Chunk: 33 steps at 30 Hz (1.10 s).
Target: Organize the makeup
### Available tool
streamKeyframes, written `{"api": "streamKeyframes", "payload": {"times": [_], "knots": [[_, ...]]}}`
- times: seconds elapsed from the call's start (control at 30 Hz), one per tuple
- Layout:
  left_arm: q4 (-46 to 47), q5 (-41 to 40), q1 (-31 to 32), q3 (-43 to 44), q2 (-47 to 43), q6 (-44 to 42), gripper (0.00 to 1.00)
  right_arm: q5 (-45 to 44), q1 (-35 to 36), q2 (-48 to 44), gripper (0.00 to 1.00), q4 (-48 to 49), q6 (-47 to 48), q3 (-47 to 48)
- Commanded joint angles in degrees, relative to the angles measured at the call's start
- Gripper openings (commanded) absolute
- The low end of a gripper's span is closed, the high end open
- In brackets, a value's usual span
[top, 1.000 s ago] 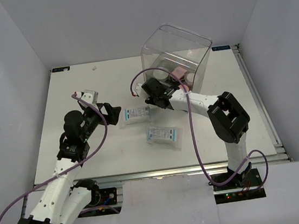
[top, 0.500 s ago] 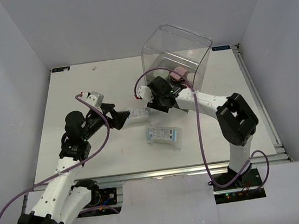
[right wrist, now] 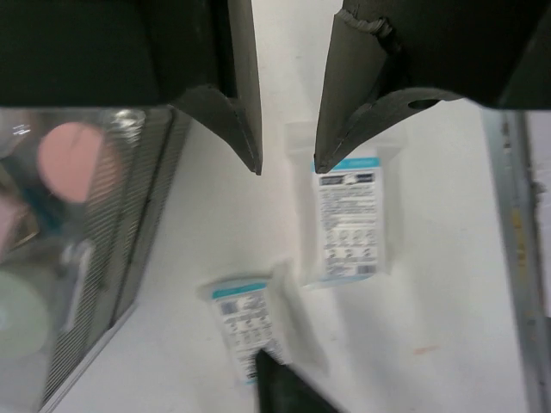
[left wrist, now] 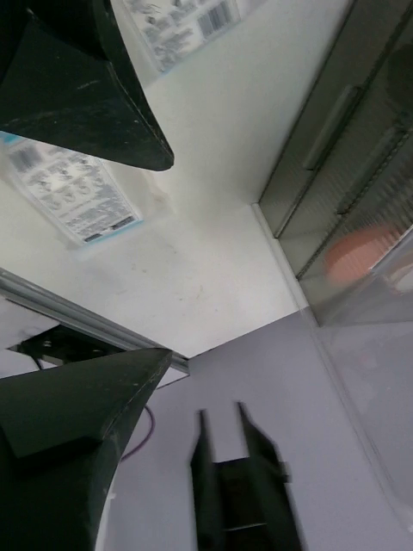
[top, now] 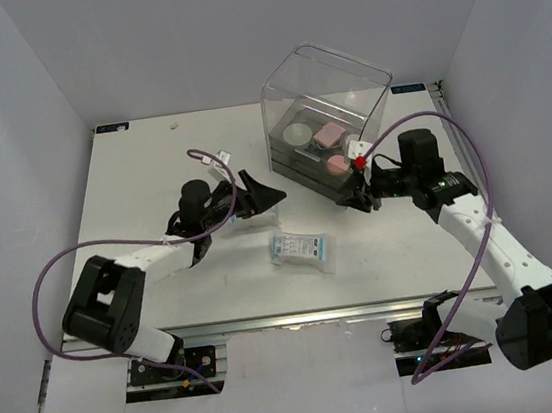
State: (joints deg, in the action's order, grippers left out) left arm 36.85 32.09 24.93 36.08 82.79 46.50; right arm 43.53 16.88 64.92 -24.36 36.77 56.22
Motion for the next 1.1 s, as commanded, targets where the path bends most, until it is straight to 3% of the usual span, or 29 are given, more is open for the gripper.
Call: {"api": "streamKeyframes", "payload": {"times": [0.0,0.3,0.67,1.07], "knots": [[2.96,-11.28,4.36,9.16,10.54,13.62,0.85,16.99,-9.05,-6.05,0.36,10.75,-7.42,-8.58],[6.65,-17.62,6.77,17.44,27.89,26.09,0.56,19.57,-14.01,-7.79,0.35,10.85,-8.09,-9.67],[3.75,-19.26,8.73,26.17,36.67,26.62,0.46,18.87,-14.31,-8.47,0.34,10.88,-8.37,-9.46],[4.34,-19.61,8.65,28.90,40.46,27.97,0.35,18.99,-14.74,-8.64,0.34,11.00,-8.47,-9.72]]}}
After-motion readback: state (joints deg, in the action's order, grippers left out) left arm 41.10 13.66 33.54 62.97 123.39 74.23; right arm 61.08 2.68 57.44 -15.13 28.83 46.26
